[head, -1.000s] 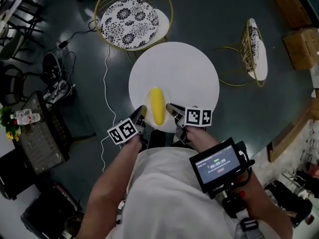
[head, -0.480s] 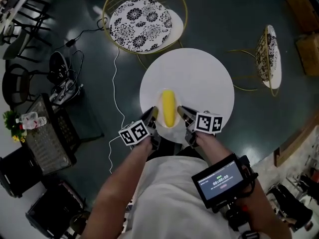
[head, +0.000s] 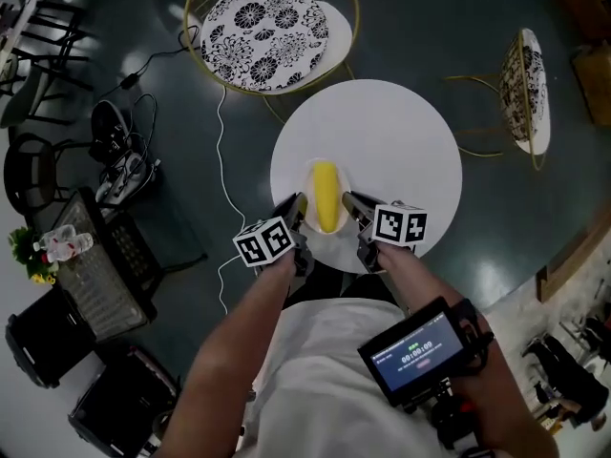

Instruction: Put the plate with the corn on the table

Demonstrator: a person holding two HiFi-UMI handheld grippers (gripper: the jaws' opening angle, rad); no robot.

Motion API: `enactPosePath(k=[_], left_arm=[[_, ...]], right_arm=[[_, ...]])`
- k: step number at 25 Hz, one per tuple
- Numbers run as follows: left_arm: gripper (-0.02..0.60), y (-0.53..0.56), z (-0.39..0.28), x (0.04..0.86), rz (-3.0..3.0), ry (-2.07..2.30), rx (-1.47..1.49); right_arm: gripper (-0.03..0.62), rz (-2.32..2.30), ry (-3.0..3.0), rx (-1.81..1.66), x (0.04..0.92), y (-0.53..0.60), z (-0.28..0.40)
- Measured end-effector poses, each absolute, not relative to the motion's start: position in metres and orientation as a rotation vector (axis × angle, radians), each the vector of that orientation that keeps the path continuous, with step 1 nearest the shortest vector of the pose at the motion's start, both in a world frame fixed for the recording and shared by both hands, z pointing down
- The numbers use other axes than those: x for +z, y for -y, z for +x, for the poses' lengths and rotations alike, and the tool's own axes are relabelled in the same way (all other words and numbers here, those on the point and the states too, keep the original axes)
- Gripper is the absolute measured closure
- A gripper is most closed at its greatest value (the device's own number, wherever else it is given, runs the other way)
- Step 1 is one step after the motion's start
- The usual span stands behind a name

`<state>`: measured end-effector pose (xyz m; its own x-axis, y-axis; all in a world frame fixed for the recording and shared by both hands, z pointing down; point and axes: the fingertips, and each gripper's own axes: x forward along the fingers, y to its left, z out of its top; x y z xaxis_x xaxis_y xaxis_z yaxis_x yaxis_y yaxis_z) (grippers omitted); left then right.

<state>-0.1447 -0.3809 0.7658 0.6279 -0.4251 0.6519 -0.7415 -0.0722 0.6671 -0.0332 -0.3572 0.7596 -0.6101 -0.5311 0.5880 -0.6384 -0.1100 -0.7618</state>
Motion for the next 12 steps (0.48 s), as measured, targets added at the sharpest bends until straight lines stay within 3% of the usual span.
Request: enactPosePath(k=[12], left_arm=[[0.548, 0.408, -0.136, 0.775, 1.752, 0.968, 0.432]], right_arm=[[0.562, 1.381, 1.995, 1.778, 0.776, 0.379, -0.030]])
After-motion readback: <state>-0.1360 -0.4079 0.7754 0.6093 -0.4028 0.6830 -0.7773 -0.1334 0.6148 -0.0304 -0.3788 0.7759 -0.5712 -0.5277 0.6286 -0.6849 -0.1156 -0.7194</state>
